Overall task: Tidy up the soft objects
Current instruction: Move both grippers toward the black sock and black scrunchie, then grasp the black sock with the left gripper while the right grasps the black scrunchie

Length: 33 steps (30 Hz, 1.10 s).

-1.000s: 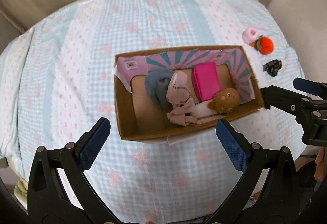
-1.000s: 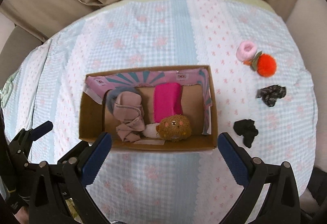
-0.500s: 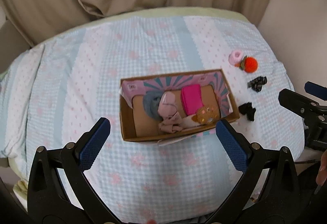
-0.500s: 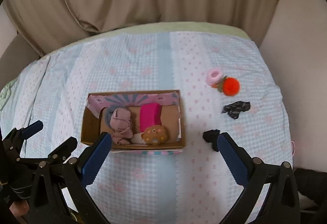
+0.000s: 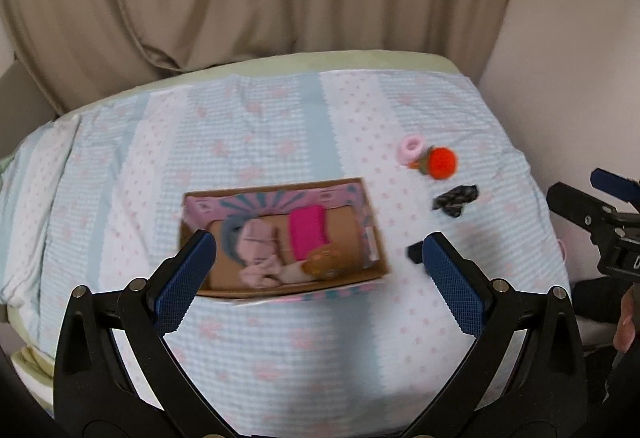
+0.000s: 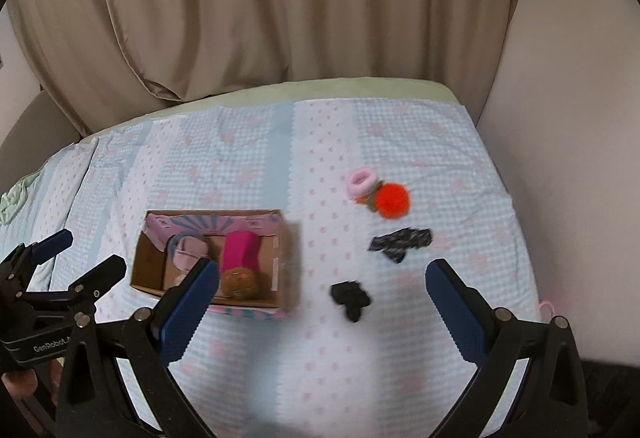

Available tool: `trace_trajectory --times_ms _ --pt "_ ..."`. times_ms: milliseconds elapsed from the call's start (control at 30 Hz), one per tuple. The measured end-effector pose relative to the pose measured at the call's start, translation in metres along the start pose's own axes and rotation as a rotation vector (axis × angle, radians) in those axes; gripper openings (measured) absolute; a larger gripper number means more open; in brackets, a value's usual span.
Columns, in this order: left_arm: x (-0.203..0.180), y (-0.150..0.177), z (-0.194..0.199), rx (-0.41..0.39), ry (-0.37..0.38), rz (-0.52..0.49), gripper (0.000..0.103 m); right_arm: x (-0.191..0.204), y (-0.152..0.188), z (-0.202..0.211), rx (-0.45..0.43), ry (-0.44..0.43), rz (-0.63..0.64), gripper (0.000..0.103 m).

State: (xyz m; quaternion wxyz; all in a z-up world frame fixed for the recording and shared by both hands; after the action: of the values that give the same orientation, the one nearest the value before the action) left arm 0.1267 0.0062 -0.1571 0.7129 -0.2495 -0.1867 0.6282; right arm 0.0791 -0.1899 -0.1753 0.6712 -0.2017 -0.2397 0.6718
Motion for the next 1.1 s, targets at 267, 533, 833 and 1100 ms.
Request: trace_trajectory --times_ms 267,533,833,1100 --pt "-0.076 0.001 -0.020 0.034 0.015 0.017 0.103 -0.077 -0.002 -0.006 -0.007 -0.017 0.017 0.103" --pt "-0.141 0.025 -0.068 0.099 0.021 0.051 0.103 -0.132 0.004 -0.052 0.050 -0.068 0.087 0.103" --pt "-0.183 0.074 -0.136 0.164 -0.007 0.057 0.102 -0.156 0.022 -0.128 0.107 -0.136 0.152 0.103" --pt "-0.192 0.107 -0.217 0.209 -0.009 0.034 0.099 -0.157 0.039 -0.193 0.109 -0.144 0.189 0.103"
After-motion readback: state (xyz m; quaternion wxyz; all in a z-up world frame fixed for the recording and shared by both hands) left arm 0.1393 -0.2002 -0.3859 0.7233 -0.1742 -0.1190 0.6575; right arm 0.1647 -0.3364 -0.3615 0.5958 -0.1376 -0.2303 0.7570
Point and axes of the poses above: each gripper's, at about its wrist camera, not at the fingertips, and z roughly against the way its jaws point, x to its left, y to its underside, the point moved 3 cm from there along -z, roughly the way its jaws point, and after that the axes turned 4 degrees about z, right-handed, at the moved point
